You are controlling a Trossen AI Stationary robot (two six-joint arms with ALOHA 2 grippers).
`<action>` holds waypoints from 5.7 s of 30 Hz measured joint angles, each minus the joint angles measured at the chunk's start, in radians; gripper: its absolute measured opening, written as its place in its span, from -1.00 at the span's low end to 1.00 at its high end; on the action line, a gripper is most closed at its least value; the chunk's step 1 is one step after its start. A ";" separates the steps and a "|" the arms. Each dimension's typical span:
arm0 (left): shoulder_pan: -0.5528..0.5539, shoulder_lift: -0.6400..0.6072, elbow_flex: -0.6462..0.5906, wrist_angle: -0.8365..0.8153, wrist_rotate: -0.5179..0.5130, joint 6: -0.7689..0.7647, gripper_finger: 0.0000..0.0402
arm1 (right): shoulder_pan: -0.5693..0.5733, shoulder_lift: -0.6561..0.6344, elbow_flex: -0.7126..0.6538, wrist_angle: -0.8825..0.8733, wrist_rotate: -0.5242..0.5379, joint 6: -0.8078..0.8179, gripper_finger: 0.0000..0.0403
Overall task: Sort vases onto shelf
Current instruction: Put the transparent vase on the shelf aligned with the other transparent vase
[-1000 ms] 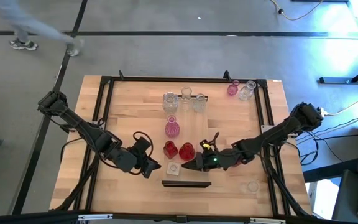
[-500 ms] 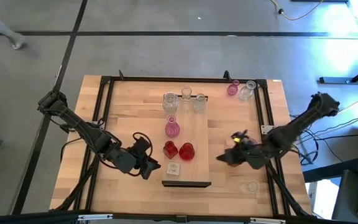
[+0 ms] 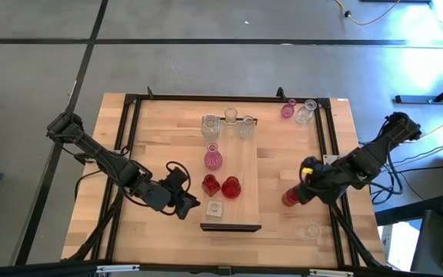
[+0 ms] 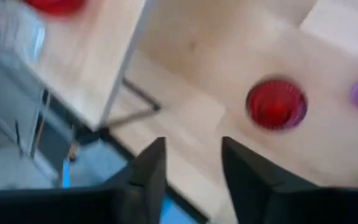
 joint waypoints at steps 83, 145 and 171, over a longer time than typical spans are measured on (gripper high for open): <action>-0.110 0.000 0.000 -0.058 -0.065 -0.089 -0.31 | -0.245 0.489 0.773 -0.408 -0.282 -0.621 -1.00; -0.112 0.000 0.000 -0.102 -0.068 -0.105 -0.31 | -0.329 0.622 0.965 -0.224 -0.201 -0.857 -0.51; -0.124 0.000 0.000 -0.106 -0.034 -0.078 -0.31 | -0.188 0.426 0.284 -0.020 -0.132 -0.319 -0.51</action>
